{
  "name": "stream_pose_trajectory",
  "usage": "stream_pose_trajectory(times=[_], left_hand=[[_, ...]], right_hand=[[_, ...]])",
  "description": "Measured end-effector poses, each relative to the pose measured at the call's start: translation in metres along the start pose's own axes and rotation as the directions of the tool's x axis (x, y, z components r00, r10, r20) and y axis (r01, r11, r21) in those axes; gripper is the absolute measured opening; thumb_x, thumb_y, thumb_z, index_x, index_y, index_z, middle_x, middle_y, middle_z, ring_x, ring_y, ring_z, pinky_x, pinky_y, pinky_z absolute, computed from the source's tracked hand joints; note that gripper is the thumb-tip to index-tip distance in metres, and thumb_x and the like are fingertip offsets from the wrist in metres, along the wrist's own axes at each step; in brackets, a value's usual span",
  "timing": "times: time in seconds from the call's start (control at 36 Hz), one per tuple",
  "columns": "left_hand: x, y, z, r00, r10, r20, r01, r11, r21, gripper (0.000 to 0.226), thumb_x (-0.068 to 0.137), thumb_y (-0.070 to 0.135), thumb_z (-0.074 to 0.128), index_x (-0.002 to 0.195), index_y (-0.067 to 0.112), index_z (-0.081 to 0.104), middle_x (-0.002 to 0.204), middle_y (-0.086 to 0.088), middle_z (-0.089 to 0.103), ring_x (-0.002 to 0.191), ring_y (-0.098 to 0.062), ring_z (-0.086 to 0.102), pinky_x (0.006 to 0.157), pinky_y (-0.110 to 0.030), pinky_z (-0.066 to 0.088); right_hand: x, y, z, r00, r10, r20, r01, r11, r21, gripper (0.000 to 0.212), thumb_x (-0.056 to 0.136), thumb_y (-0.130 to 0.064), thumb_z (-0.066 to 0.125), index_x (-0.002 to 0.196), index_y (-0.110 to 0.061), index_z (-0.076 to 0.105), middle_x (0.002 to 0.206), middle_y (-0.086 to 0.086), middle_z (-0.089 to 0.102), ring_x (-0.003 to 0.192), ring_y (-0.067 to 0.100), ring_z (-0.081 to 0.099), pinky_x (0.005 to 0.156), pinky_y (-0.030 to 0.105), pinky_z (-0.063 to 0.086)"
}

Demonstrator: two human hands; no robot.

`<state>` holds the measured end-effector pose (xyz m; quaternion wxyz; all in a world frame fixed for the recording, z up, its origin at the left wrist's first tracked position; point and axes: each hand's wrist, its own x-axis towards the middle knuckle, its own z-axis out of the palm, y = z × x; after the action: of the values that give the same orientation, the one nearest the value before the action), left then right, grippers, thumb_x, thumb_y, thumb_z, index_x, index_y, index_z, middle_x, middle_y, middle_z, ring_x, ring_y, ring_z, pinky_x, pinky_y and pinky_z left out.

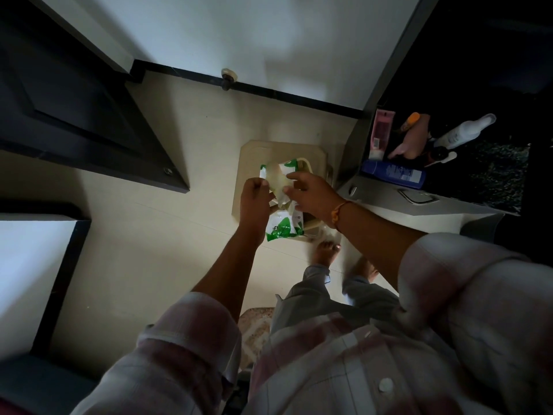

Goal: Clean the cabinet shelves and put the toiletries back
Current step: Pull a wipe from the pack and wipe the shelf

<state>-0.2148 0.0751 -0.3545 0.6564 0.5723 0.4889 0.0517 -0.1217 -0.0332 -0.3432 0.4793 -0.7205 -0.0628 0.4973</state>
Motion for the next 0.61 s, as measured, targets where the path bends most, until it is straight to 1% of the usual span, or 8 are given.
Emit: stream_pose_trajectory(times=[0.06,0.14,0.19,0.28,0.39,0.47,0.56,0.61], left_hand=[[-0.004,0.005,0.001,1.0,0.0,0.028,0.001,1.0,-0.012,0.012,0.101,0.021,0.043,0.1,0.012,0.052,0.105,-0.015,0.064,0.094,-0.027,0.066,0.07,-0.031,0.058],[-0.009,0.013,0.004,0.995,-0.014,0.101,0.019,0.998,-0.054,0.013,0.1,0.022,0.047,0.097,0.011,0.053,0.103,-0.018,0.064,0.096,-0.032,0.065,0.078,-0.042,0.058],[-0.012,0.02,0.007,0.989,-0.034,0.141,0.048,0.994,-0.098,0.016,0.1,0.024,0.049,0.103,0.009,0.054,0.106,-0.017,0.066,0.097,-0.03,0.067,0.081,-0.043,0.057],[-0.018,0.029,0.012,0.975,-0.039,0.217,0.073,0.986,-0.153,0.029,0.099,0.03,0.052,0.117,0.007,0.055,0.113,-0.015,0.067,0.101,-0.028,0.068,0.081,-0.038,0.057],[-0.022,0.034,0.025,0.94,0.028,0.34,-0.014,0.999,-0.043,0.03,0.094,0.029,0.062,0.116,0.008,0.062,0.11,-0.014,0.069,0.104,-0.03,0.067,0.089,-0.041,0.055],[-0.026,0.034,0.039,0.918,0.05,0.394,-0.071,0.997,0.039,0.024,0.092,0.023,0.066,0.11,0.007,0.068,0.103,-0.013,0.072,0.097,-0.029,0.07,0.086,-0.038,0.056],[-0.029,0.027,0.061,0.925,0.021,0.38,-0.065,0.993,0.103,0.024,0.087,0.021,0.071,0.103,0.002,0.069,0.098,-0.02,0.072,0.09,-0.031,0.07,0.086,-0.043,0.055],[-0.03,0.02,0.078,0.937,-0.007,0.349,-0.039,0.992,0.124,0.017,0.085,0.021,0.073,0.094,0.006,0.071,0.093,-0.023,0.071,0.082,-0.03,0.067,0.085,-0.049,0.054]], right_hand=[[-0.002,-0.004,0.0,0.999,0.036,0.022,-0.038,0.994,0.104,0.044,0.095,-0.017,0.06,0.137,-0.011,0.047,0.121,0.011,0.06,0.102,0.02,0.061,0.088,0.035,0.055],[-0.005,-0.006,-0.003,0.998,0.056,0.026,-0.06,0.98,0.188,0.035,0.096,-0.014,0.057,0.13,-0.008,0.053,0.119,0.014,0.063,0.1,0.02,0.063,0.078,0.025,0.055],[-0.007,-0.009,-0.007,0.996,0.079,0.026,-0.084,0.964,0.253,0.027,0.097,-0.016,0.055,0.124,-0.01,0.058,0.117,0.013,0.065,0.103,0.022,0.064,0.078,0.026,0.055],[-0.011,-0.011,-0.015,0.993,0.117,0.025,-0.118,0.922,0.368,0.017,0.098,-0.018,0.053,0.112,-0.015,0.063,0.114,0.012,0.068,0.107,0.025,0.064,0.088,0.035,0.055],[-0.025,-0.007,-0.033,0.991,0.135,0.002,-0.123,0.896,0.426,0.014,0.097,-0.023,0.056,0.104,-0.014,0.064,0.111,0.011,0.069,0.106,0.025,0.065,0.093,0.039,0.053],[-0.036,0.0,-0.045,0.99,0.132,-0.054,-0.094,0.885,0.455,0.012,0.095,-0.02,0.059,0.088,-0.011,0.06,0.096,0.011,0.068,0.091,0.02,0.067,0.081,0.029,0.057],[-0.048,0.013,-0.06,0.979,0.158,-0.131,-0.079,0.881,0.466,0.014,0.093,-0.018,0.062,0.081,-0.015,0.056,0.087,0.007,0.066,0.078,0.014,0.064,0.069,0.023,0.055],[-0.055,0.024,-0.071,0.964,0.183,-0.19,-0.07,0.871,0.486,0.013,0.093,-0.019,0.063,0.081,-0.015,0.058,0.087,0.008,0.065,0.077,0.015,0.063,0.078,0.031,0.057]])
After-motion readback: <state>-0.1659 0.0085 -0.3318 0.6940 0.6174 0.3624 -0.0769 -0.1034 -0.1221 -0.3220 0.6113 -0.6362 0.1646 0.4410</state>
